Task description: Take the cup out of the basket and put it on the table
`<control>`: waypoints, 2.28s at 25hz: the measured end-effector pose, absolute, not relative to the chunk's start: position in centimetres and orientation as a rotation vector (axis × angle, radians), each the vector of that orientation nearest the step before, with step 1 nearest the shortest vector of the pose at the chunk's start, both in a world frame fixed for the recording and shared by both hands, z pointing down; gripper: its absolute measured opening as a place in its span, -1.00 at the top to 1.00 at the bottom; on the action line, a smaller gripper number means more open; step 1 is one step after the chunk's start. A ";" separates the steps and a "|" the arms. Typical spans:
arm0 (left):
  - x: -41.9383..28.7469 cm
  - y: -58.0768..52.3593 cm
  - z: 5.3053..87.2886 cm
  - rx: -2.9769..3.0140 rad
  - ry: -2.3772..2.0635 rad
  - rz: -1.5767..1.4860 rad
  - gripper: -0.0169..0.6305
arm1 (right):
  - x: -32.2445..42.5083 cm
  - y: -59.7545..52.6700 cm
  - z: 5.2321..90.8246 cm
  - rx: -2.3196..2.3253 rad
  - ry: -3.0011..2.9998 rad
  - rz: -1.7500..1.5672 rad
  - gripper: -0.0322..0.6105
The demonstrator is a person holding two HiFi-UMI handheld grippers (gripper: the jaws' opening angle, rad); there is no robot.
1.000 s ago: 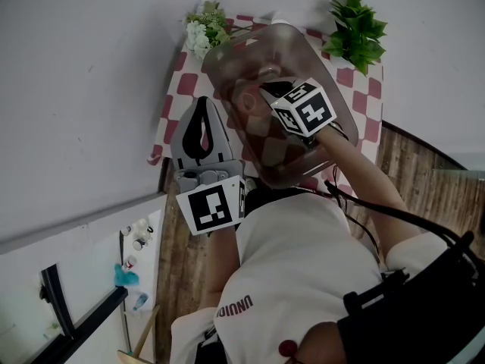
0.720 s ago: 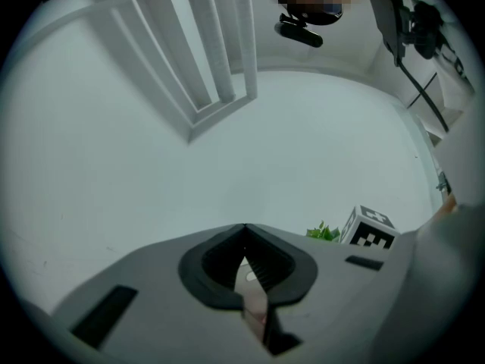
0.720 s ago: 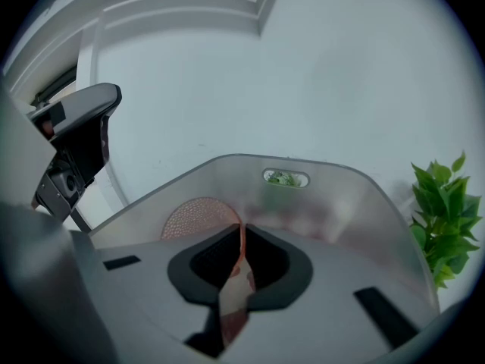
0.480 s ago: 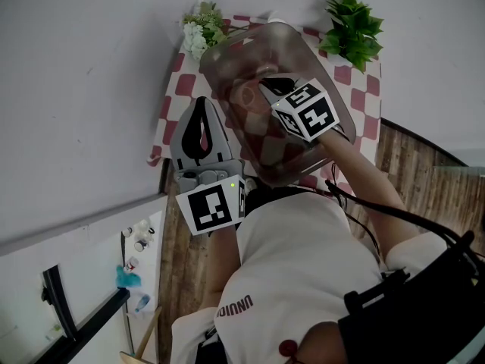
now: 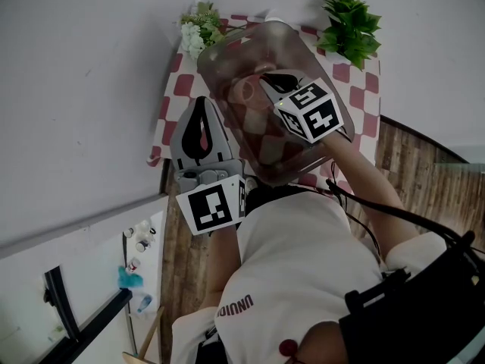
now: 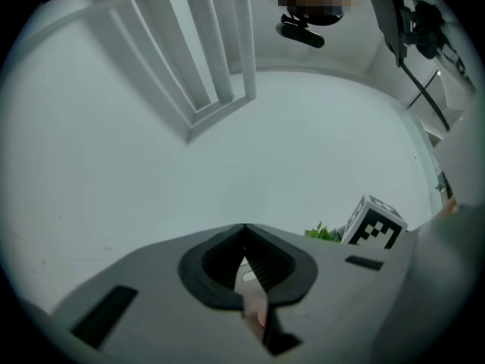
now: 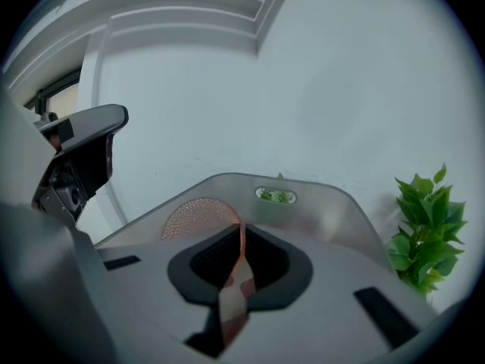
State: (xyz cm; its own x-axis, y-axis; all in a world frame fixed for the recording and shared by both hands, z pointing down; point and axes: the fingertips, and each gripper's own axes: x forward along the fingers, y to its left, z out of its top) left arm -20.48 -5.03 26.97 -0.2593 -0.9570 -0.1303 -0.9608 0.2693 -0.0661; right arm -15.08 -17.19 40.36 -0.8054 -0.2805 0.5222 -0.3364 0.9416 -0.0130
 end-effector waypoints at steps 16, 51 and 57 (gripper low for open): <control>-19.8 -5.7 26.8 -1.839 2.352 0.022 0.91 | -14.1 -17.7 39.2 0.490 -2.599 0.144 0.79; -18.3 -6.8 26.9 -1.888 2.312 0.003 0.91 | -11.7 -18.3 35.1 0.614 -2.712 0.133 0.79; -18.1 -6.9 26.8 -1.892 2.303 0.006 0.91 | -11.1 -18.3 34.3 0.643 -2.729 0.124 0.79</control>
State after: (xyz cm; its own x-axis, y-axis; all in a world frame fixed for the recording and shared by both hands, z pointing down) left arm -18.14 -6.89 26.84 -0.1865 -0.9743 -0.1261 -0.9749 0.1994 -0.0987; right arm -11.12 -18.31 34.28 -0.8424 -0.4184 0.3394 -0.4476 0.8942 -0.0085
